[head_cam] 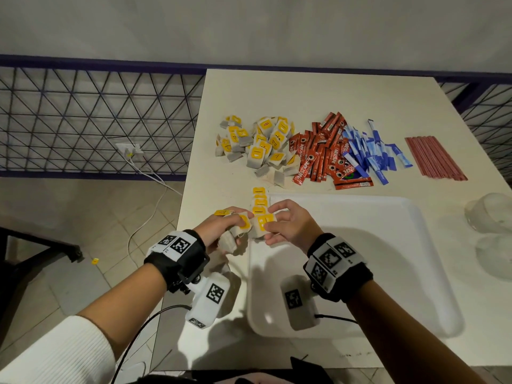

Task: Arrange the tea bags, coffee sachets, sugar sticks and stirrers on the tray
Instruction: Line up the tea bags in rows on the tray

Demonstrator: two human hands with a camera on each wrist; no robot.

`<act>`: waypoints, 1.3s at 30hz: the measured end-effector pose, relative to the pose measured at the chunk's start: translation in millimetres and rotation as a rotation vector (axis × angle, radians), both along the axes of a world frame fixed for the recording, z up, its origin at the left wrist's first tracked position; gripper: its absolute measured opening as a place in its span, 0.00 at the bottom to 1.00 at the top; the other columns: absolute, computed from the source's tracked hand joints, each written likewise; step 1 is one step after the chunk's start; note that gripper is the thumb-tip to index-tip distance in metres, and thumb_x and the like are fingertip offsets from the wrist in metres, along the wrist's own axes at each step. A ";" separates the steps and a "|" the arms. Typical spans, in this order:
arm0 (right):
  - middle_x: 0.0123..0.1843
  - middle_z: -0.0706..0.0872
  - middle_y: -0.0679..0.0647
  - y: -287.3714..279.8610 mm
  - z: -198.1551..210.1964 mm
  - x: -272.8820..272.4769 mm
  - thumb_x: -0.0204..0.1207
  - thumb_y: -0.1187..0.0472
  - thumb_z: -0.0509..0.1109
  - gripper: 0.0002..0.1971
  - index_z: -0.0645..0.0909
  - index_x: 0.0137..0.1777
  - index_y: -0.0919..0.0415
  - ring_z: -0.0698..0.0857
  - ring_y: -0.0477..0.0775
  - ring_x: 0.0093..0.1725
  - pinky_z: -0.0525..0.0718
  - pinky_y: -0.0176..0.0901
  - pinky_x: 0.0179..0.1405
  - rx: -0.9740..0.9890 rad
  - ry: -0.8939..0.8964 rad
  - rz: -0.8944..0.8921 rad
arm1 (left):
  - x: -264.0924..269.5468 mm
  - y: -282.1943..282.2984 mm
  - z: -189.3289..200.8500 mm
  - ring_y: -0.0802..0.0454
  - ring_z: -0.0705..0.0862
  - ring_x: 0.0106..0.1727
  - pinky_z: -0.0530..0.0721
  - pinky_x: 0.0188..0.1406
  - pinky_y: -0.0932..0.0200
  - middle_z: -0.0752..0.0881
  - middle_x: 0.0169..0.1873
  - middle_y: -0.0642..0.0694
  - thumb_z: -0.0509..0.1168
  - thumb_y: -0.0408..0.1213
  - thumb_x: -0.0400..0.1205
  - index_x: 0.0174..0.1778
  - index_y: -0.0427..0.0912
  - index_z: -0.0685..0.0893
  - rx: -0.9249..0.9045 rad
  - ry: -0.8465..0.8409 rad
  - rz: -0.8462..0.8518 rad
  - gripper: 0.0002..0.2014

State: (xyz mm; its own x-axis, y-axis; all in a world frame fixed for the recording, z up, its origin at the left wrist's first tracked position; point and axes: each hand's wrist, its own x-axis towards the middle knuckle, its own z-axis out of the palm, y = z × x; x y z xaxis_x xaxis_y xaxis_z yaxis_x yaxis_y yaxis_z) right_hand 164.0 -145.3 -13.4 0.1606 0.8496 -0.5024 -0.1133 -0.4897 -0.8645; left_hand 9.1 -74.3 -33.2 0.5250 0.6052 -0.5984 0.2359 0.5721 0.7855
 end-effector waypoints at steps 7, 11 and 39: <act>0.35 0.79 0.57 -5.3 -4.3 5.4 0.71 0.75 0.68 0.14 0.73 0.42 0.54 0.80 0.52 0.26 0.83 0.41 0.30 0.007 -0.258 0.067 | -22.4 1.1 -2.1 0.59 0.77 0.20 0.73 0.17 0.73 0.83 0.19 0.55 0.61 0.23 0.74 0.35 0.39 0.80 0.189 0.140 -0.110 0.07; 0.36 0.79 0.55 -4.6 -2.3 5.2 0.71 0.74 0.67 0.12 0.74 0.44 0.54 0.78 0.55 0.29 0.82 0.43 0.33 -0.007 -0.307 0.153 | -38.6 -1.0 -1.9 0.64 0.73 0.19 0.69 0.20 0.73 0.76 0.14 0.59 0.69 0.39 0.63 0.31 0.44 0.78 0.302 0.304 -0.357 0.07; 0.32 0.77 0.45 -8.1 -11.1 5.6 0.76 0.61 0.70 0.12 0.84 0.55 0.67 0.74 0.41 0.33 0.72 0.29 0.35 -0.076 -0.554 0.470 | -50.5 -0.8 -12.4 0.68 0.78 0.23 0.73 0.31 0.75 0.81 0.17 0.61 0.72 0.30 0.76 0.29 0.45 0.78 0.399 0.326 -0.487 0.12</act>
